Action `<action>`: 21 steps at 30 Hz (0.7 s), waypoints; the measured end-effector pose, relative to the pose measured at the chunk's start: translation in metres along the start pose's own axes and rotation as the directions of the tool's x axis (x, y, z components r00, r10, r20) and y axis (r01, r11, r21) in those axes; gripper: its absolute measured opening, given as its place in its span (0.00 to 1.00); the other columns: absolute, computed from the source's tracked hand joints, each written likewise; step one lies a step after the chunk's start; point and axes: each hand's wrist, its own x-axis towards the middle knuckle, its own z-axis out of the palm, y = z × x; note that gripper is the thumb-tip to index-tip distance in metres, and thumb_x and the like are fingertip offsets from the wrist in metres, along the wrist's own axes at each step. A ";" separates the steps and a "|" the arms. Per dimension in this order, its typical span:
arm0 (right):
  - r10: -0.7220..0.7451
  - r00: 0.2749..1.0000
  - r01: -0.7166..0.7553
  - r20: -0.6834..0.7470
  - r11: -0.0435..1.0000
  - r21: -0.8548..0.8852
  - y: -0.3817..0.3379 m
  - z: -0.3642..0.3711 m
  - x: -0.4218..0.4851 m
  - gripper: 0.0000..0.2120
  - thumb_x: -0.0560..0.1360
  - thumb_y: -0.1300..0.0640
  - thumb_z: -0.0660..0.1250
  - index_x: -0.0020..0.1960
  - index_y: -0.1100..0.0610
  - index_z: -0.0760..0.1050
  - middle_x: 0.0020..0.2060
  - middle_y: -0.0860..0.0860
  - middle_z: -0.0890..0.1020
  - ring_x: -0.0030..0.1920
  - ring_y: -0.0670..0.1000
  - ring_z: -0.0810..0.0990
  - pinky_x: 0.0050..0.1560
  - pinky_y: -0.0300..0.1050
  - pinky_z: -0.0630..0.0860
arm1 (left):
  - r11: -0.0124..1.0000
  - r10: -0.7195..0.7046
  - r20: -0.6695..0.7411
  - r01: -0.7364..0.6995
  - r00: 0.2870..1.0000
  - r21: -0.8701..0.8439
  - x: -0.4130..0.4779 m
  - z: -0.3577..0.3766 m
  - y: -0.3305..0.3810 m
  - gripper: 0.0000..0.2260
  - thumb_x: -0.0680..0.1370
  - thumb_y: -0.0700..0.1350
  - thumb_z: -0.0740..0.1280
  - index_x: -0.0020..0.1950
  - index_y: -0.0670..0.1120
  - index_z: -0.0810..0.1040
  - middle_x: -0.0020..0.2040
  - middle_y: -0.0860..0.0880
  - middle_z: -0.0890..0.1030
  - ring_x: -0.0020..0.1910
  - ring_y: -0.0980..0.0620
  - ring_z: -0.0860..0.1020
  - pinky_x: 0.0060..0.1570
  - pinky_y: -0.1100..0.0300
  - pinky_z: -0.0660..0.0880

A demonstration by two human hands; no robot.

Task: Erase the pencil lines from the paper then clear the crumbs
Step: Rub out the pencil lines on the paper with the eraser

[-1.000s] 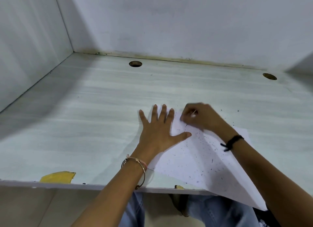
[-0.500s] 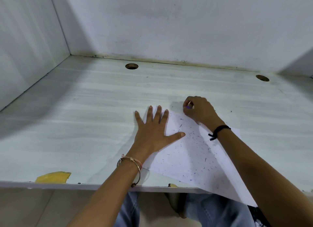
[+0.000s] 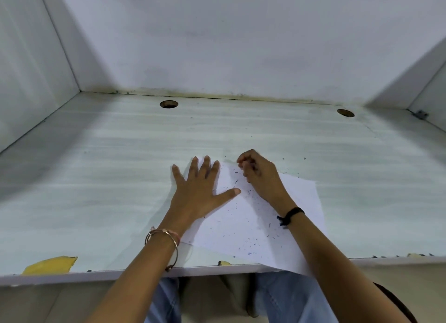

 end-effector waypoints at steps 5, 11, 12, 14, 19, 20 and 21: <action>-0.101 0.992 0.105 0.079 0.993 -0.052 -0.001 0.001 0.000 0.17 0.76 0.71 0.54 0.44 0.53 0.75 0.46 0.54 0.78 0.43 0.47 0.78 0.45 0.37 0.72 | 0.963 0.025 -0.109 -0.053 0.994 -0.266 -0.001 -0.008 -0.005 0.35 0.74 0.74 0.54 0.75 0.56 0.65 0.77 0.57 0.62 0.78 0.55 0.54 0.72 0.37 0.38; -0.103 0.992 0.108 0.065 0.992 -0.064 0.003 0.001 0.000 0.12 0.78 0.67 0.59 0.50 0.52 0.76 0.51 0.52 0.75 0.42 0.47 0.78 0.44 0.41 0.75 | 0.865 0.046 -0.205 -0.142 0.978 -0.481 -0.048 -0.013 -0.034 0.29 0.74 0.67 0.56 0.68 0.53 0.75 0.68 0.59 0.73 0.69 0.58 0.70 0.73 0.51 0.48; -0.085 0.994 0.089 0.062 0.994 -0.061 0.003 0.001 0.000 0.10 0.78 0.65 0.60 0.51 0.52 0.75 0.51 0.52 0.76 0.40 0.43 0.78 0.43 0.40 0.75 | 0.873 0.045 -0.208 -0.139 0.977 -0.467 -0.058 -0.012 -0.039 0.29 0.74 0.68 0.56 0.68 0.53 0.74 0.68 0.60 0.73 0.69 0.59 0.69 0.73 0.52 0.49; -0.039 0.998 0.042 0.052 0.998 -0.049 0.004 0.002 0.002 0.08 0.78 0.63 0.62 0.51 0.51 0.74 0.51 0.52 0.77 0.39 0.40 0.78 0.43 0.38 0.74 | 0.893 0.036 -0.191 -0.117 0.981 -0.435 -0.076 -0.012 -0.046 0.33 0.72 0.71 0.52 0.70 0.55 0.73 0.71 0.62 0.70 0.70 0.62 0.67 0.74 0.53 0.48; 0.130 0.983 -0.139 0.127 0.988 0.063 -0.008 -0.003 0.004 0.06 0.78 0.65 0.63 0.48 0.55 0.76 0.42 0.51 0.79 0.36 0.47 0.76 0.38 0.34 0.74 | 0.967 0.059 0.025 -0.050 0.998 -0.250 -0.102 -0.016 -0.046 0.43 0.68 0.78 0.48 0.79 0.58 0.55 0.78 0.65 0.50 0.75 0.70 0.45 0.75 0.48 0.35; 0.167 0.965 -0.200 0.204 0.968 0.151 -0.014 -0.007 0.004 0.06 0.78 0.67 0.63 0.48 0.58 0.76 0.40 0.52 0.78 0.36 0.49 0.75 0.38 0.35 0.74 | 0.980 0.054 0.053 -0.043 0.997 -0.194 -0.102 -0.017 -0.044 0.43 0.69 0.77 0.48 0.80 0.57 0.51 0.78 0.64 0.47 0.75 0.69 0.42 0.75 0.45 0.34; 0.186 0.937 -0.258 0.295 0.938 0.229 -0.020 -0.010 0.002 0.07 0.77 0.69 0.62 0.48 0.60 0.76 0.39 0.53 0.76 0.36 0.50 0.74 0.37 0.36 0.74 | 0.988 0.046 0.069 -0.035 0.997 -0.151 -0.101 -0.018 -0.041 0.42 0.70 0.76 0.47 0.80 0.57 0.48 0.79 0.63 0.45 0.75 0.69 0.40 0.74 0.43 0.33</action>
